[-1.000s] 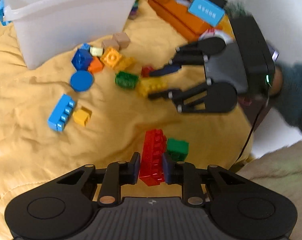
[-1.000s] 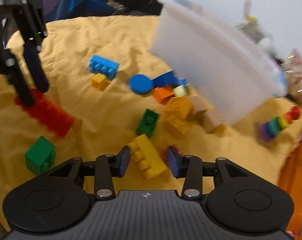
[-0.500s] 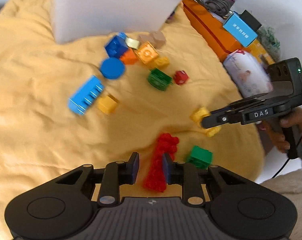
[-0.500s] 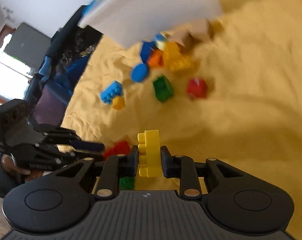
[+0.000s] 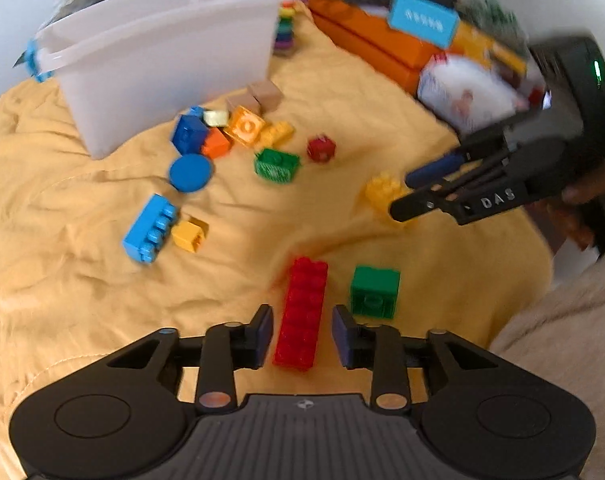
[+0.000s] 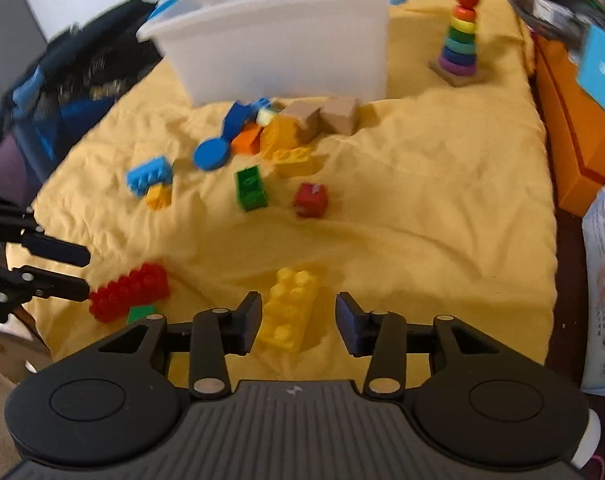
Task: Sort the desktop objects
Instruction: 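Carry both bricks over the white bin and open both tools to drop them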
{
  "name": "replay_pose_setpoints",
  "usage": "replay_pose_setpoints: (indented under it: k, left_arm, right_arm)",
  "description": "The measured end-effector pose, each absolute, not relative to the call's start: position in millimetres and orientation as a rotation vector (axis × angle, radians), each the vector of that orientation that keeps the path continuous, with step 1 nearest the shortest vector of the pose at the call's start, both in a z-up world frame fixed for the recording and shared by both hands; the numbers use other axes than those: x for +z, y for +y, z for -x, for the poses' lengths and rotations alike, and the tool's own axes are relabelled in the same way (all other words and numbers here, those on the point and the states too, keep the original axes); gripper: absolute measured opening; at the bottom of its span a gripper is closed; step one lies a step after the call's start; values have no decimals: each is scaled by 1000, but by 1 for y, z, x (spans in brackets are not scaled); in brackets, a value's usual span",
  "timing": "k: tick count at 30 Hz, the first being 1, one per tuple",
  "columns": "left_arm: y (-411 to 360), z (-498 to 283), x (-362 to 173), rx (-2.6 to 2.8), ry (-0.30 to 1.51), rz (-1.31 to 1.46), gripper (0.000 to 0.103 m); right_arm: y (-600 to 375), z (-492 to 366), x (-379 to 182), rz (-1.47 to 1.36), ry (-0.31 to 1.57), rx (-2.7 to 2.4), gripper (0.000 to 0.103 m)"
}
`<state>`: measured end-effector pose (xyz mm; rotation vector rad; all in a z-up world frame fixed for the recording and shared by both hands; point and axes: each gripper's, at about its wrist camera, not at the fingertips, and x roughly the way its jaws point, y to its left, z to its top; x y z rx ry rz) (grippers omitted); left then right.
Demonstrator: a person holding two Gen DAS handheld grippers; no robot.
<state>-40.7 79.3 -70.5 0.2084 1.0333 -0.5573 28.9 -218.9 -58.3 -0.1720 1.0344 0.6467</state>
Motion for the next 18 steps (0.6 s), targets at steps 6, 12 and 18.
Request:
replay_pose_setpoints:
  k: [6, 12, 18]
  left_arm:
    - [68, 40, -91, -540, 1047, -225, 38]
    - [76, 31, -76, -488, 1038, -190, 27]
    - [91, -7, 8, -376, 830, -146, 27]
  right_arm:
    - [-201, -27, -79, 239, 1066, 562, 46]
    - [-199, -21, -75, 296, 1036, 576, 27]
    - [-200, -44, -25, 227, 895, 562, 27]
